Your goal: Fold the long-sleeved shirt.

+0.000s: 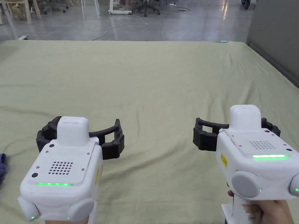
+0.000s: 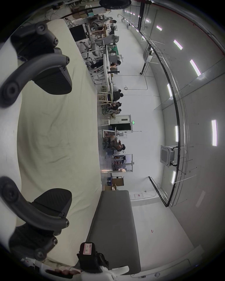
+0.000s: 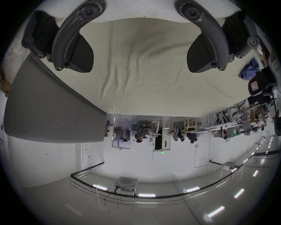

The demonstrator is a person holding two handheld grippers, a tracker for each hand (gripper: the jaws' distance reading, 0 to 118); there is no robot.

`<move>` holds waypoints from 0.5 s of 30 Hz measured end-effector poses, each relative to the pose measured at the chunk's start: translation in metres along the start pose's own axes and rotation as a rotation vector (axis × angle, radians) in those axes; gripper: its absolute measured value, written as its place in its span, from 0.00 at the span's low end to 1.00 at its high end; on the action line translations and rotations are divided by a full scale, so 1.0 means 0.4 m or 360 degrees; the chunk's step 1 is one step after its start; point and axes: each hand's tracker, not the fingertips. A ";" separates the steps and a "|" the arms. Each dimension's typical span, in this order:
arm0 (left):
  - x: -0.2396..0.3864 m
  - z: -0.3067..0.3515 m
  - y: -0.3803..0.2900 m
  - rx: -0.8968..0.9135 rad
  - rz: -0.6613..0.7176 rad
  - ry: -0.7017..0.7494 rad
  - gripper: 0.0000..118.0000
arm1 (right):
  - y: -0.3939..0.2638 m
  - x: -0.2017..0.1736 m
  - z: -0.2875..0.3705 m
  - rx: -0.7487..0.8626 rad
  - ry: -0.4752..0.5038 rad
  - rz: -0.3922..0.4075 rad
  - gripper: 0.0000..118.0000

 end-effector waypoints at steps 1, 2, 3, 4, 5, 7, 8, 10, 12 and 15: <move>0.002 0.000 -0.001 -0.0002 -0.0002 0.0003 1.00 | 0.003 -0.006 -0.001 -0.0023 -0.0068 0.0021 1.00; 0.003 -0.001 -0.002 0.0000 0.0000 0.0001 1.00 | 0.005 -0.012 -0.001 -0.0040 -0.0112 0.0021 1.00; 0.003 -0.001 -0.001 -0.0002 0.0008 -0.0008 1.00 | 0.007 -0.016 -0.001 -0.0058 -0.0152 0.0037 1.00; 0.004 -0.003 0.001 -0.0009 0.0013 -0.0009 1.00 | 0.007 -0.021 -0.003 -0.0054 -0.0185 0.0051 1.00; 0.006 -0.004 0.002 -0.0012 0.0014 -0.0006 1.00 | 0.005 -0.024 -0.006 -0.0046 -0.0196 0.0052 1.00; 0.006 -0.005 0.003 -0.0008 0.0014 -0.0009 1.00 | 0.001 -0.026 -0.010 -0.0041 -0.0207 0.0070 1.00; 0.006 -0.004 0.003 -0.0008 0.0015 -0.0009 1.00 | -0.001 -0.027 -0.011 -0.0061 -0.0224 0.0086 1.00; 0.005 -0.004 0.002 -0.0007 0.0016 -0.0010 1.00 | -0.002 -0.030 -0.015 -0.0090 -0.0251 0.0115 1.00; 0.005 -0.003 0.002 -0.0009 0.0016 -0.0006 1.00 | -0.007 -0.027 -0.008 -0.0015 -0.0234 0.0099 1.00; 0.001 -0.001 0.000 -0.0014 0.0021 -0.0003 1.00 | 0.003 -0.017 -0.007 -0.0034 -0.0182 0.0002 1.00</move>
